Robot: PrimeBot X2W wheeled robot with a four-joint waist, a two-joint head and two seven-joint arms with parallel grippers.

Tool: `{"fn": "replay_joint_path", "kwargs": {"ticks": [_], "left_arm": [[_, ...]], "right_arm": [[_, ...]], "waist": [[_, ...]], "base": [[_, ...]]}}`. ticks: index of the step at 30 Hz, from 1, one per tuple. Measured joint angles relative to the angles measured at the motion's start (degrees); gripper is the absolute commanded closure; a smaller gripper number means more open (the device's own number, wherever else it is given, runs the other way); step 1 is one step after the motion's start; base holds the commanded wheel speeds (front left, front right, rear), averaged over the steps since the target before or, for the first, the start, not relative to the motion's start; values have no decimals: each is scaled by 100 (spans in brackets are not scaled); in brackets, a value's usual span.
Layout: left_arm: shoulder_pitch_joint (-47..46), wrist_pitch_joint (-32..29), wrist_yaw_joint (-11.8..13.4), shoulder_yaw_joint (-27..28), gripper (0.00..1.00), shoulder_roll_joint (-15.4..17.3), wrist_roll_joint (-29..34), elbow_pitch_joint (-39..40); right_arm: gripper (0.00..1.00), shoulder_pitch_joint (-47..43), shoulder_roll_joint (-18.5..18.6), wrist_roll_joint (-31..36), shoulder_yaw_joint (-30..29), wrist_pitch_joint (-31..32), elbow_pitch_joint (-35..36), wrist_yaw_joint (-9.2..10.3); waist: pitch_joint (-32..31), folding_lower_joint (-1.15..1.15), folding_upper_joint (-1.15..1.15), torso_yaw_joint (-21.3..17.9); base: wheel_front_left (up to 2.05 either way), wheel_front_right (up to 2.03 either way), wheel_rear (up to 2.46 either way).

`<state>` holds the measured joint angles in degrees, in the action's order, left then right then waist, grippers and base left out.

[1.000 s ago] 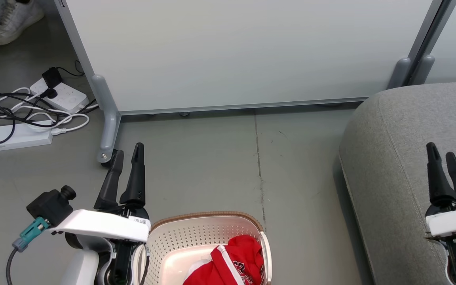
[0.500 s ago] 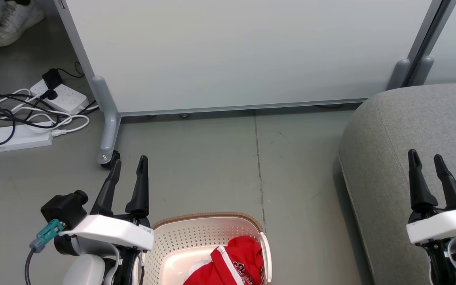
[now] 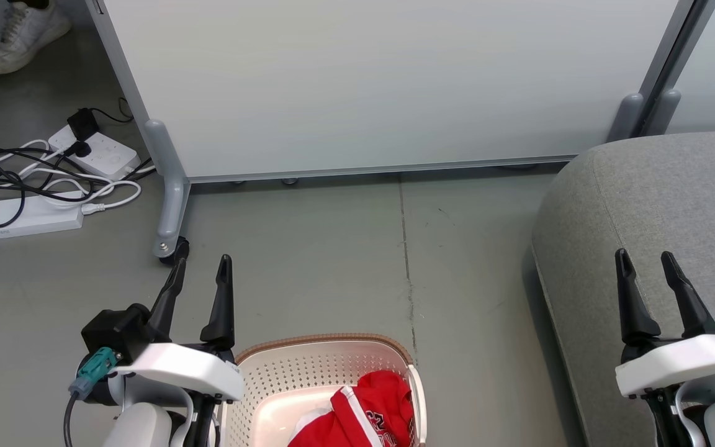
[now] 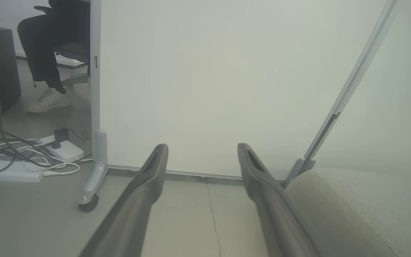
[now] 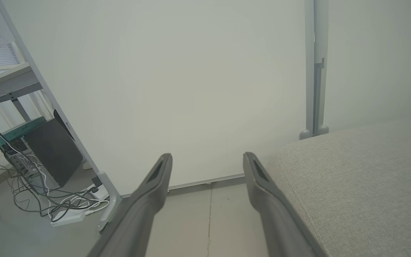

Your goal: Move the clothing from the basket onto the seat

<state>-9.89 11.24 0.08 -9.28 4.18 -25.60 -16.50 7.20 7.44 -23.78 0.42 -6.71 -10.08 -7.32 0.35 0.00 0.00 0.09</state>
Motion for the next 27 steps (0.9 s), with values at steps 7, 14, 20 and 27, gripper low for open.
{"fn": "replay_joint_path", "kwargs": {"ticks": [7, 14, 20, 27], "left_arm": [[0, 63, 58, -14, 0, 3, 334, -58], [0, 123, 121, -8, 0, 10, 641, -240], [0, 167, 198, 3, 0, -12, 823, -414], [0, 196, 279, 15, 0, -30, 1024, -561]], "right_arm": [[0, 45, 1, 348, 77, -143, -109, 0], [0, 55, -31, 664, 170, -278, -219, -1], [0, 108, -48, 783, 185, -398, -390, -1], [0, 162, -60, 978, 207, -511, -586, -1]], "waist": [[-2, 0, 0, 2], [6, 0, 0, 6], [31, 0, 0, 23], [39, 0, 0, 28]], "base": [[0, 0, 0], [0, 0, 0], [0, 0, 0], [0, 0, 0]]}}
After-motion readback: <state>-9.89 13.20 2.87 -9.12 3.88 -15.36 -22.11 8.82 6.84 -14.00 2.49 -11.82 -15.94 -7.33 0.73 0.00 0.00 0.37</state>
